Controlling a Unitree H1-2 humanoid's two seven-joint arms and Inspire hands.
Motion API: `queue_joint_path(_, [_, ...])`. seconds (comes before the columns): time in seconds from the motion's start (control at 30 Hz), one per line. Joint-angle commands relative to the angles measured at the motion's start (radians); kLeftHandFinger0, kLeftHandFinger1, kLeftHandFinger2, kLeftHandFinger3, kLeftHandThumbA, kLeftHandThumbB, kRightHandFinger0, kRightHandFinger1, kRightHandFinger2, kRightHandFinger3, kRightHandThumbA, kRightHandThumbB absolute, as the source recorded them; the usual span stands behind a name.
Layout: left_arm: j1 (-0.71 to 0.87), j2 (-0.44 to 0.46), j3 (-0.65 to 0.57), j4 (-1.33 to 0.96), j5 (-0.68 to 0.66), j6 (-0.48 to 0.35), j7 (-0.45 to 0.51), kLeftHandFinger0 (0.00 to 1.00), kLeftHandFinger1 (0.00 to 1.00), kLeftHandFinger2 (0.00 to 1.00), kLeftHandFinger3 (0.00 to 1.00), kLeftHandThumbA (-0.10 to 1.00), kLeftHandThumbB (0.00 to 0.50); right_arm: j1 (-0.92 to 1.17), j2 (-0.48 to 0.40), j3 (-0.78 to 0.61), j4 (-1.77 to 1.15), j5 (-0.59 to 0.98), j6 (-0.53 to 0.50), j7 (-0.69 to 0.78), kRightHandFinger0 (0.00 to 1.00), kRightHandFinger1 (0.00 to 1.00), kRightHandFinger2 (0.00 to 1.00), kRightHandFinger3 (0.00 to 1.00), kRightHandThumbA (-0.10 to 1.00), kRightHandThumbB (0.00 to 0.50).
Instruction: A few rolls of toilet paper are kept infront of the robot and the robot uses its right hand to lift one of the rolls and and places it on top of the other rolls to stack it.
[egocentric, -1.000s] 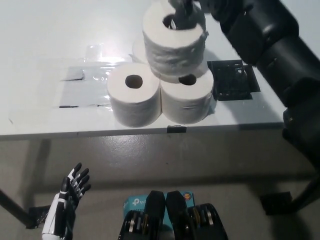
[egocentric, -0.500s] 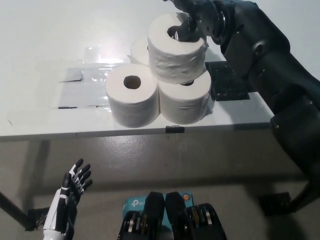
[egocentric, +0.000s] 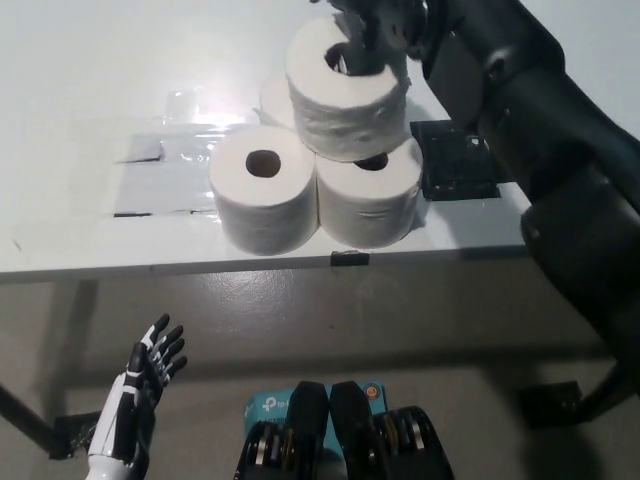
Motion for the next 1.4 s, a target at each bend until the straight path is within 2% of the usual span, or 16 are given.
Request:
queue_joint_path(0.0, [-0.008, 0.009, -0.008, -0.028, 0.011, -0.018, -0.011, 1.0, 1.0, 1.0, 1.0, 1.0, 0.293, -0.203, 0.015, 0.014, 0.002, 0.0, 0.009, 0.159, 1.0, 1.0, 1.0, 1.0, 0.78, 0.5])
queue_joint_path(0.1, [-0.013, 0.013, -0.006, -0.022, -0.001, -0.028, -0.019, 1.0, 1.0, 1.0, 1.0, 1.0, 0.281, -0.223, 0.014, 0.02, 0.001, -0.001, 0.006, 0.191, 1.0, 1.0, 1.0, 1.0, 0.84, 0.5])
queue_joint_path(0.2, [-0.016, 0.017, -0.008, -0.031, 0.006, -0.018, -0.016, 1.0, 1.0, 1.0, 1.0, 1.0, 0.27, -0.241, 0.013, 0.015, 0.007, 0.007, 0.026, 0.221, 1.0, 1.0, 1.0, 1.0, 0.79, 0.5])
queue_joint_path(0.3, [-0.024, 0.017, -0.011, -0.028, 0.009, -0.018, -0.015, 1.0, 1.0, 1.0, 1.0, 1.0, 0.289, -0.249, 0.01, 0.009, 0.018, 0.012, 0.046, 0.242, 1.0, 1.0, 1.0, 1.0, 0.72, 0.5])
queue_joint_path(0.37, [-0.028, 0.016, -0.012, -0.031, 0.008, -0.014, -0.014, 1.0, 1.0, 1.0, 1.0, 1.0, 0.293, -0.254, 0.004, 0.005, 0.027, 0.019, 0.049, 0.28, 1.0, 1.0, 1.0, 1.0, 0.72, 0.5])
queue_joint_path(0.43, [-0.032, 0.018, -0.013, -0.036, 0.018, -0.007, -0.01, 1.0, 1.0, 1.0, 1.0, 1.0, 0.327, -0.255, 0.001, 0.015, 0.033, 0.008, 0.053, 0.287, 1.0, 1.0, 1.0, 1.0, 0.7, 0.5])
queue_joint_path(0.7, [-0.04, 0.022, -0.012, -0.059, 0.017, 0.015, -0.012, 1.0, 1.0, 1.0, 1.0, 1.0, 0.316, -0.209, -0.02, 0.054, 0.036, -0.02, 0.001, 0.23, 1.0, 1.0, 1.0, 1.0, 0.75, 0.5])
queue_joint_path(0.77, [-0.044, 0.022, -0.01, -0.06, 0.02, 0.015, -0.01, 1.0, 1.0, 1.0, 1.0, 1.0, 0.321, -0.202, -0.019, 0.075, 0.034, -0.036, -0.006, 0.215, 1.0, 1.0, 1.0, 1.0, 0.79, 0.5])
queue_joint_path(0.8, [-0.046, 0.022, -0.01, -0.061, 0.026, 0.016, -0.007, 1.0, 1.0, 1.0, 1.0, 1.0, 0.347, -0.187, -0.009, 0.089, 0.038, -0.048, 0.016, 0.204, 1.0, 1.0, 1.0, 1.0, 0.81, 0.5])
queue_joint_path(0.87, [-0.048, 0.021, -0.01, -0.061, 0.023, 0.017, -0.008, 1.0, 1.0, 1.0, 1.0, 1.0, 0.341, -0.176, -0.007, 0.089, 0.04, -0.041, 0.016, 0.201, 1.0, 1.0, 1.0, 1.0, 0.8, 0.5])
queue_joint_path(0.93, [-0.047, 0.02, -0.011, -0.061, 0.018, 0.009, -0.012, 1.0, 1.0, 1.0, 1.0, 1.0, 0.297, -0.144, -0.006, 0.077, 0.041, -0.024, 0.01, 0.175, 1.0, 1.0, 1.0, 1.0, 0.78, 0.5])
queue_joint_path(0.97, [-0.046, 0.021, -0.013, -0.062, 0.019, 0.008, -0.013, 1.0, 1.0, 1.0, 1.0, 1.0, 0.296, -0.123, -0.006, 0.073, 0.04, -0.022, 0.01, 0.143, 1.0, 1.0, 1.0, 1.0, 0.78, 0.5])
queue_joint_path(1.03, [-0.046, 0.021, -0.016, -0.065, 0.025, 0.007, -0.012, 1.0, 1.0, 1.0, 1.0, 1.0, 0.284, -0.101, -0.005, 0.089, 0.035, -0.04, -0.007, 0.102, 1.0, 1.0, 1.0, 1.0, 0.87, 0.5])
queue_joint_path(1.27, [-0.049, 0.021, -0.014, -0.064, 0.024, 0.014, -0.012, 1.0, 1.0, 1.0, 1.0, 1.0, 0.28, -0.091, -0.004, 0.078, 0.031, -0.029, -0.008, 0.061, 1.0, 1.0, 1.0, 1.0, 0.89, 0.5])
queue_joint_path(1.33, [-0.047, 0.02, -0.015, -0.069, 0.024, 0.015, -0.011, 1.0, 1.0, 1.0, 1.0, 1.0, 0.267, -0.099, -0.014, 0.044, 0.023, 0.001, 0.006, 0.03, 1.0, 1.0, 1.0, 1.0, 0.83, 0.5])
queue_joint_path(1.37, [-0.042, 0.017, -0.017, -0.059, 0.023, 0.004, -0.013, 1.0, 1.0, 1.0, 1.0, 1.0, 0.277, -0.12, -0.037, 0.016, 0.011, 0.025, 0.001, 0.045, 1.0, 1.0, 1.0, 1.0, 0.89, 0.5])
